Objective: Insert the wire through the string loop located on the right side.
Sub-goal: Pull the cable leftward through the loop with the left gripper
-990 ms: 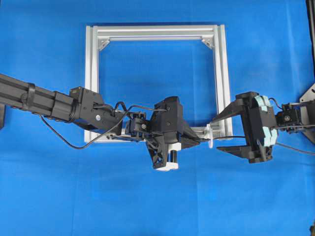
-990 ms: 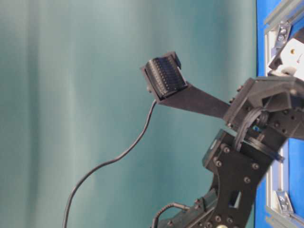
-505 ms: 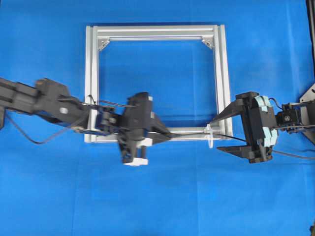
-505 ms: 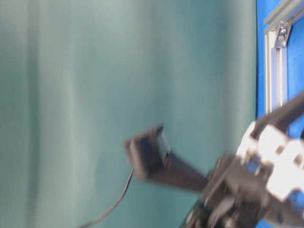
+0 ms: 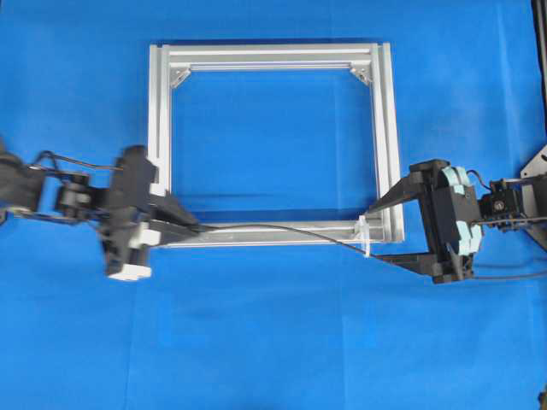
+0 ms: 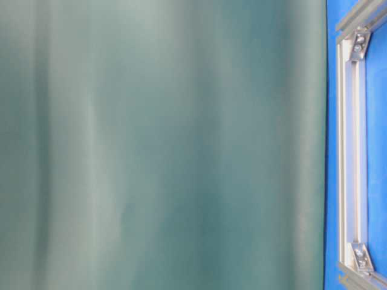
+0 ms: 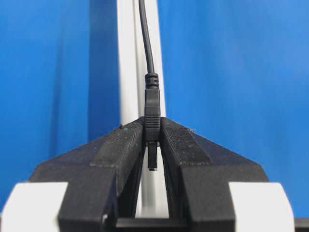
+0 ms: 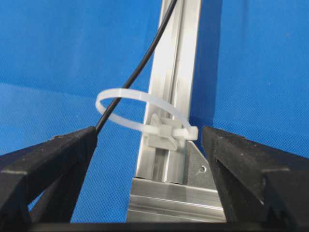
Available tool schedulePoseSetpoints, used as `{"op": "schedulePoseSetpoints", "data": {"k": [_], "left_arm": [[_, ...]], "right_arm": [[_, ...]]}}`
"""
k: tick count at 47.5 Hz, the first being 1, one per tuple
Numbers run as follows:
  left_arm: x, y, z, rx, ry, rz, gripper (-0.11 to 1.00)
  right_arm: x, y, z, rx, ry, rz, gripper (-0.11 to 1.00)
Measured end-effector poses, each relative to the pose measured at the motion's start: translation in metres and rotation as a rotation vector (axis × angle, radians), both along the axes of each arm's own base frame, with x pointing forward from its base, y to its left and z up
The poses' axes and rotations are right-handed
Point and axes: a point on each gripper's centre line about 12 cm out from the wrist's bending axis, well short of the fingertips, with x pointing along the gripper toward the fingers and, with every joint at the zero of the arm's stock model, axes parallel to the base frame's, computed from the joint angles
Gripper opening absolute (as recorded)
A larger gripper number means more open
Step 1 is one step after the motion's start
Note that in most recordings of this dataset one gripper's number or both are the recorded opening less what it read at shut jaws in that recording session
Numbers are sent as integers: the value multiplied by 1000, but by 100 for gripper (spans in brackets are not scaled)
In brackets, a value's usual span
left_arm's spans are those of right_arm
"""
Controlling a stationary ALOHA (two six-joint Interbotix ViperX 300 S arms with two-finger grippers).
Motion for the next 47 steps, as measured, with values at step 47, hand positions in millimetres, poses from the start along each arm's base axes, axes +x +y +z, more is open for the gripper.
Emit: {"op": "schedulePoseSetpoints", "data": {"k": [47], "left_arm": [[-68, 7, -12, -21, 116, 3, 45]], "right_arm": [[0, 0, 3, 2, -11, 1, 95]]}}
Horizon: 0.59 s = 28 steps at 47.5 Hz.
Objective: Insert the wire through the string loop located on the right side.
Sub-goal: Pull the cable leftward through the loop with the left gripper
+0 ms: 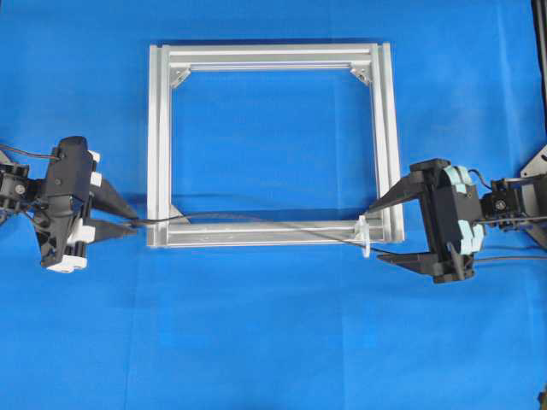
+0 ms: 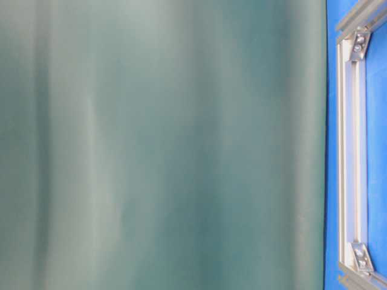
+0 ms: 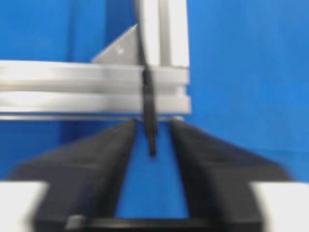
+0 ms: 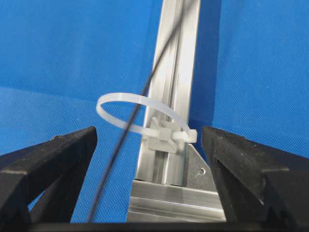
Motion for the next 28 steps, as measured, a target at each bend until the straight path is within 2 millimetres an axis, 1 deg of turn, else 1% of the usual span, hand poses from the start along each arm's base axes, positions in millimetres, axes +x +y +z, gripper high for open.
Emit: {"op": "schedulePoseSetpoints", "data": {"k": [4, 6, 8, 9, 14, 20, 23, 28], "left_arm": [[0, 0, 0, 0, 2, 0, 72], [0, 0, 0, 0, 2, 0, 81], [0, 0, 0, 0, -2, 0, 88], [0, 0, 1, -1, -3, 0, 88], [0, 0, 1, -2, -1, 1, 81], [0, 0, 3, -1, 2, -1, 82], [1, 0, 8, -4, -12, -2, 82], [5, -1, 21, -8, -53, -6, 82]], "right_arm": [[0, 0, 0, 0, 0, 0, 95], [0, 0, 0, 0, 2, 0, 95], [0, 0, 0, 0, 2, 0, 95], [0, 0, 0, 0, 0, 0, 95], [0, 0, 0, 1, 0, -1, 95], [-1, 0, 4, 3, 0, 2, 95], [-2, 1, 9, 7, -1, 5, 95], [-3, 0, 23, 17, -15, 8, 95]]}}
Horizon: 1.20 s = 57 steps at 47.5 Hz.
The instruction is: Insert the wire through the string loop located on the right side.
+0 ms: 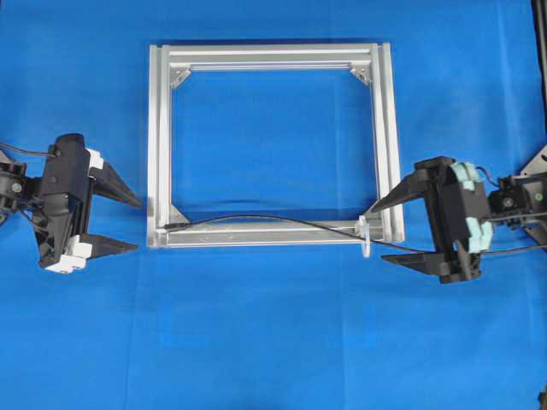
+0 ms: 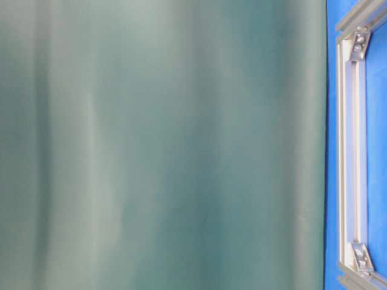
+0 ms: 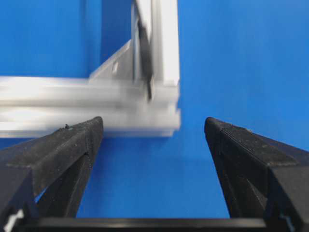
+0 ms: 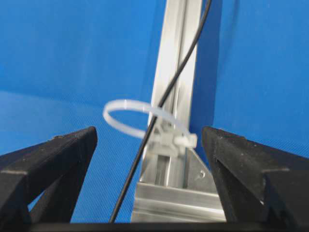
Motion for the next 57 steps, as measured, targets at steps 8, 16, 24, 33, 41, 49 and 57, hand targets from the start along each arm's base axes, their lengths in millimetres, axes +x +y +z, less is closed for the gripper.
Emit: {"op": "schedulePoseSetpoints", "data": {"k": [8, 16, 24, 33, 41, 49, 57], "left_arm": [[1, 0, 19, -10, -58, -3, 82], [-1, 0, 32, -17, -101, -5, 82], [-2, 0, 36, -20, -118, -5, 82], [-1, 0, 35, -19, -112, -5, 82], [-1, 0, 35, -19, -112, -5, 82], [-1, 0, 35, -19, -112, -4, 82], [-1, 0, 34, -19, -110, -5, 82]], "right_arm": [[-4, -4, 23, 7, -28, -2, 95], [-10, -7, 37, 1, -52, 2, 95], [-11, -7, 41, 2, -62, 2, 95], [-11, -7, 39, -2, -56, 4, 95], [-11, -7, 39, -1, -53, 3, 95], [-11, -7, 39, -2, -53, 4, 95], [-10, -7, 38, -3, -51, 2, 95]]}}
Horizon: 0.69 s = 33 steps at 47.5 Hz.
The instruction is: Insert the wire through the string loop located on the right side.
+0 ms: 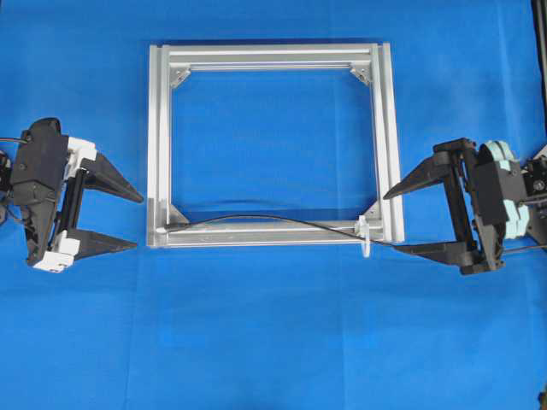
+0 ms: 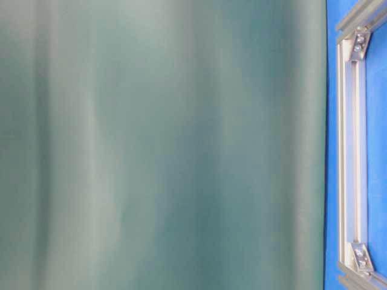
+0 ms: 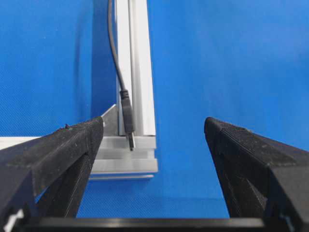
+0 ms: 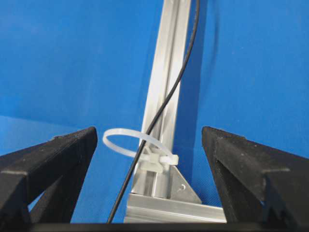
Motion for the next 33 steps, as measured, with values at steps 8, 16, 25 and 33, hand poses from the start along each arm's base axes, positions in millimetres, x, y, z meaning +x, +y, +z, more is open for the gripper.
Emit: {"op": "schedulePoseSetpoints", "data": {"k": [8, 16, 25, 33], "left_arm": [[0, 0, 0, 0, -2, 2, 82], [0, 1, 0, 0, -2, 3, 82], [0, 2, 1, 0, -3, 8, 82], [0, 2, 0, 0, -2, 9, 82]], "right_arm": [[0, 0, 0, -1, -2, 2, 95], [0, 0, 0, -1, -2, 1, 95], [0, 0, 0, 0, 0, 0, 95], [0, 0, 0, -1, -2, -1, 95]]}}
